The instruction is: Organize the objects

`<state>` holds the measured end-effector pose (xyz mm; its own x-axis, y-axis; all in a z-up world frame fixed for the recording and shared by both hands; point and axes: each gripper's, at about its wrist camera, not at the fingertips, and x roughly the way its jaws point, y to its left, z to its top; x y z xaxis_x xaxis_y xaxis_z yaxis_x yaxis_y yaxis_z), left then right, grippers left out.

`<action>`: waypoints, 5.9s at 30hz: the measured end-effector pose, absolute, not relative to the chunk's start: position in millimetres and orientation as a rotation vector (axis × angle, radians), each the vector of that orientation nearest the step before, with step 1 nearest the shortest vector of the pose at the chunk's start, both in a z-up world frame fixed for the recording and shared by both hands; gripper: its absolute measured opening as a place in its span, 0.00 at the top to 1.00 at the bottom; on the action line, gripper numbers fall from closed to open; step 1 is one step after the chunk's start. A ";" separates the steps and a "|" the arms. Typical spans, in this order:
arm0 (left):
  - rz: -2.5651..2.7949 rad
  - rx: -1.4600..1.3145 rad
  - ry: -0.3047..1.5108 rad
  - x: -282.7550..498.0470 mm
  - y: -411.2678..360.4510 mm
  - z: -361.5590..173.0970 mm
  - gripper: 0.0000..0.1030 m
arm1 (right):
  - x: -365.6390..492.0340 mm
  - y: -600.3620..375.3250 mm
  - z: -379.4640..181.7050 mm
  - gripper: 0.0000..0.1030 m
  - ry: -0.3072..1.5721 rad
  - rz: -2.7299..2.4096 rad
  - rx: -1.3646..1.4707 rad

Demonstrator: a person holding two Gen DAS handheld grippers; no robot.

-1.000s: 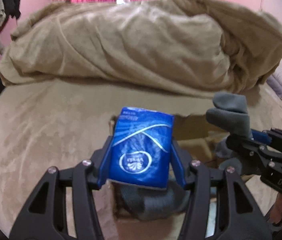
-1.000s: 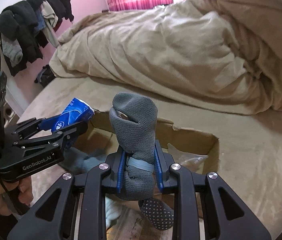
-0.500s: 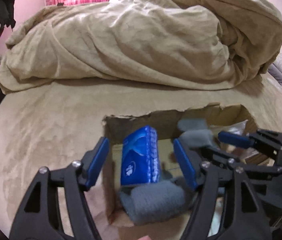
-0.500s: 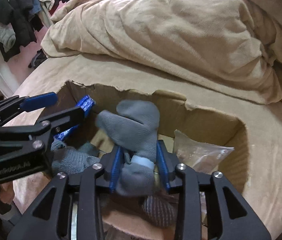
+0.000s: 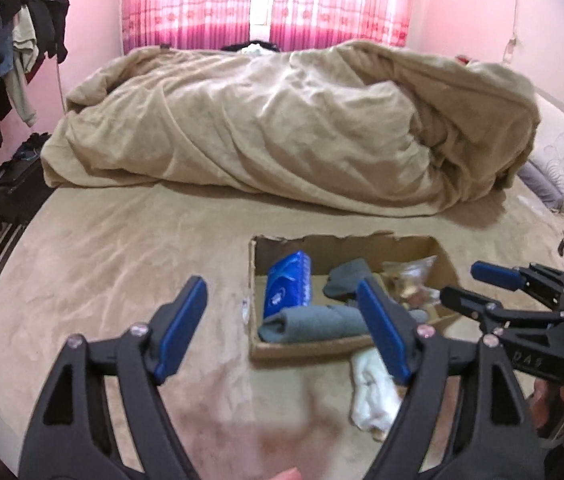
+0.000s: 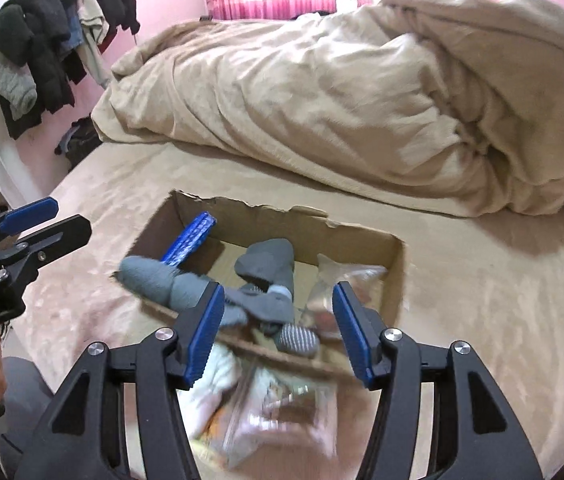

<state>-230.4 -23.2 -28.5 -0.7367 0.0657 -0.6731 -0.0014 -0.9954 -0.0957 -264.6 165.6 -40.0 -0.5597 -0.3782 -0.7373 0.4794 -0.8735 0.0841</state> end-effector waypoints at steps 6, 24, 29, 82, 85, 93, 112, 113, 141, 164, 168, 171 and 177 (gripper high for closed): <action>2.901 -1.045 -0.171 -183.3 -14.1 1.4 0.14 | -218.4 190.7 -7.3 0.39 0.176 -2.452 1.052; 2.876 -1.006 -0.184 -80.4 17.2 26.2 0.13 | -120.3 237.6 38.3 0.28 0.087 -2.491 0.942; 2.833 -1.065 -0.172 -75.7 32.2 7.1 0.13 | -117.7 239.9 26.4 0.28 0.092 -2.483 0.960; 2.571 -1.379 -0.180 -221.2 59.6 -180.3 0.50 | -263.4 205.1 -159.2 0.22 -0.091 -2.180 1.386; 2.565 -1.360 -0.139 -215.8 67.6 -174.5 0.62 | -259.4 206.8 -155.3 0.29 -0.095 -2.171 1.383; 2.577 -1.361 -0.158 -202.3 68.4 -163.2 0.65 | -236.3 220.0 -138.2 0.30 -0.119 -2.198 1.354; 2.659 -1.258 -0.164 -122.0 50.8 -91.8 0.65 | -175.4 240.2 -69.5 0.30 -0.100 -2.287 1.208; 2.670 -1.250 -0.166 -117.7 48.2 -86.3 0.65 | -172.0 241.2 -65.4 0.30 -0.098 -2.291 1.199; 2.775 -0.966 -0.212 -132.6 6.6 28.3 0.65 | -154.0 244.5 40.7 0.30 -0.097 -2.446 0.944; 2.728 -1.093 -0.213 -272.1 6.7 -45.7 0.65 | -270.1 192.3 -4.1 0.30 -0.090 -2.389 0.969; 2.706 -1.131 -0.200 -300.6 11.0 -67.6 0.65 | -289.5 186.8 -19.2 0.30 -0.089 -2.375 0.989; 2.689 -1.163 -0.205 -321.6 12.1 -84.9 0.65 | -302.0 181.7 -29.2 0.30 -0.077 -2.371 0.997; 2.617 -1.237 -0.196 -337.5 15.6 -114.0 0.63 | -318.6 175.9 -49.3 0.30 -0.070 -2.364 1.021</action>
